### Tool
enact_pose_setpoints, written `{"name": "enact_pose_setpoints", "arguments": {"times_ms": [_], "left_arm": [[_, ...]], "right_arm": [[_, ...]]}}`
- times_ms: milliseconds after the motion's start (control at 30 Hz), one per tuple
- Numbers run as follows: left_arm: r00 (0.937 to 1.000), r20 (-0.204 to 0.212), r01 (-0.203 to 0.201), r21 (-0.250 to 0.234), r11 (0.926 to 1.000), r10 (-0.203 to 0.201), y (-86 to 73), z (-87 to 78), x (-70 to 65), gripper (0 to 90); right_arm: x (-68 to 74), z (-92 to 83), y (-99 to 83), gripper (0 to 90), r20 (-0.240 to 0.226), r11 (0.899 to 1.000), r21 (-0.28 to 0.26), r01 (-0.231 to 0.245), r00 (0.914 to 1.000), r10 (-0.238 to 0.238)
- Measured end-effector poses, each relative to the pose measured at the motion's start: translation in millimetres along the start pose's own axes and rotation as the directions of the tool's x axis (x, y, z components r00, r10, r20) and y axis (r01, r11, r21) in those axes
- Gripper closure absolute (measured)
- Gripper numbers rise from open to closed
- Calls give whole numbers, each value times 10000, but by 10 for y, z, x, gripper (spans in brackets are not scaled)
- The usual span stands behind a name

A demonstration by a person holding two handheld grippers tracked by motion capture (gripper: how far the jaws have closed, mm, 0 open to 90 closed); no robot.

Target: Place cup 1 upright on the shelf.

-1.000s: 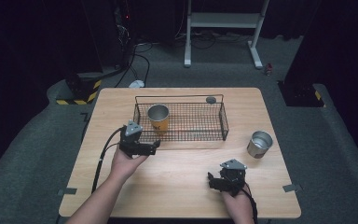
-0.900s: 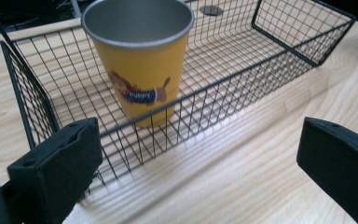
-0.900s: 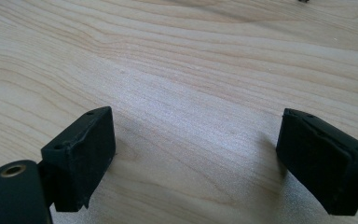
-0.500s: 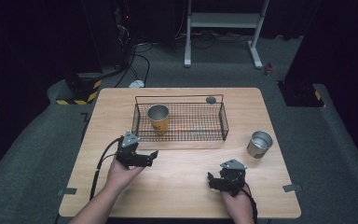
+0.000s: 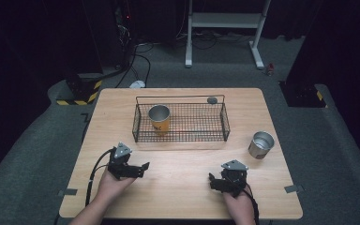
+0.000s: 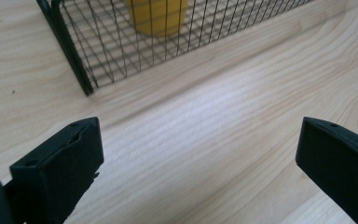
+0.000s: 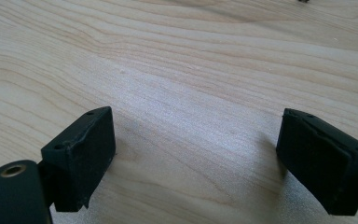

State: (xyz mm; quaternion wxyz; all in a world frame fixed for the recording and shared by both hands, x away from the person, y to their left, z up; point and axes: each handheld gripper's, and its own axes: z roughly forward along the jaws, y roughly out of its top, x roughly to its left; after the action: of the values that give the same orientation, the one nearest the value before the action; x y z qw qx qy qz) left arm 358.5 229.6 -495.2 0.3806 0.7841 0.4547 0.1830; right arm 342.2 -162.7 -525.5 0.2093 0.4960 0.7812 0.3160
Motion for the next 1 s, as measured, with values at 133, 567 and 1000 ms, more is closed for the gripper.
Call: {"name": "enact_pose_setpoints", "arguments": {"times_ms": [133,567,1000], "left_arm": [[9999,-61,-92,341,9994,94,-86,31,18,19],[9976,-259,-610,901,9941,636,-280,138,-9,39],[9975,-316,-612,795,9950,639,-323,149,-11,31]], "right_arm": [[0,0,0,116,1,10000,2,0,10000,0],[2,-1,1,116,-4,10000,13,-30,10000,30],[-64,-58,12,134,-97,9995,-254,-190,9998,187]]}}
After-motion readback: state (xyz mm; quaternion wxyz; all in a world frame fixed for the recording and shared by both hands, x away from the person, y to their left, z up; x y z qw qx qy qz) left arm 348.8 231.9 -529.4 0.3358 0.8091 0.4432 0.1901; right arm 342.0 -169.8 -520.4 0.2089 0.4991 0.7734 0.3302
